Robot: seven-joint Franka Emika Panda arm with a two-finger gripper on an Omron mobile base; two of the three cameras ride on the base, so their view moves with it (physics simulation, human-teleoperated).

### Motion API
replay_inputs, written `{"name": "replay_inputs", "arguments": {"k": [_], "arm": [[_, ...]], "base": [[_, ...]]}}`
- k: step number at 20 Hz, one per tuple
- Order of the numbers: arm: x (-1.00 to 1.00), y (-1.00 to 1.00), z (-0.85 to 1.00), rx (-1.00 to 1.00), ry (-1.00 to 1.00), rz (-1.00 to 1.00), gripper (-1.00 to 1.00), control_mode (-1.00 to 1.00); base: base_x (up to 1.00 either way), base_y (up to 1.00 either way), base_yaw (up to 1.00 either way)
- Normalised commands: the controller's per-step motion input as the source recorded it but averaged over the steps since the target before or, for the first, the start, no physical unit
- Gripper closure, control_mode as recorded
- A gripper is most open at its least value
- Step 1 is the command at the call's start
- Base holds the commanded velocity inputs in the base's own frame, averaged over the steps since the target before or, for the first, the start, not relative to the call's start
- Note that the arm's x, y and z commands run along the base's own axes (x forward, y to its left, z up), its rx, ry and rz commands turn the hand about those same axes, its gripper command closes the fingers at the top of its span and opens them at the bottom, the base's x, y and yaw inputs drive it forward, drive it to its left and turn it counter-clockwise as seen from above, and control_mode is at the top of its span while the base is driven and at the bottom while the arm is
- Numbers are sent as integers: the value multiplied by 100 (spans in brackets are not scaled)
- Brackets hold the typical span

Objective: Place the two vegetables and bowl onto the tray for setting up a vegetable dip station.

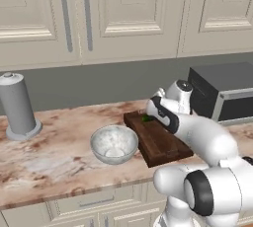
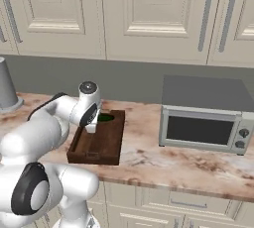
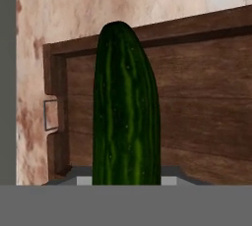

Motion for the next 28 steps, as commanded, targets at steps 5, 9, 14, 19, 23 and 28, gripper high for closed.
{"name": "replay_inputs", "arguments": {"k": [5, 9, 14, 19, 23, 28], "arm": [[38, 0, -5, 0, 0, 0, 100, -100], [31, 0, -9, 0, 0, 0, 100, -100], [33, 0, -15, 0, 0, 0, 100, -100], [23, 0, -22, 0, 0, 0, 100, -100], [25, 0, -23, 0, 0, 0, 100, -100], [25, 0, -25, 0, 0, 0, 100, -100]], "base": [[0, 0, 0], [0, 0, 0], [0, 0, 0], [0, 0, 0], [0, 0, 0], [0, 0, 0]]}}
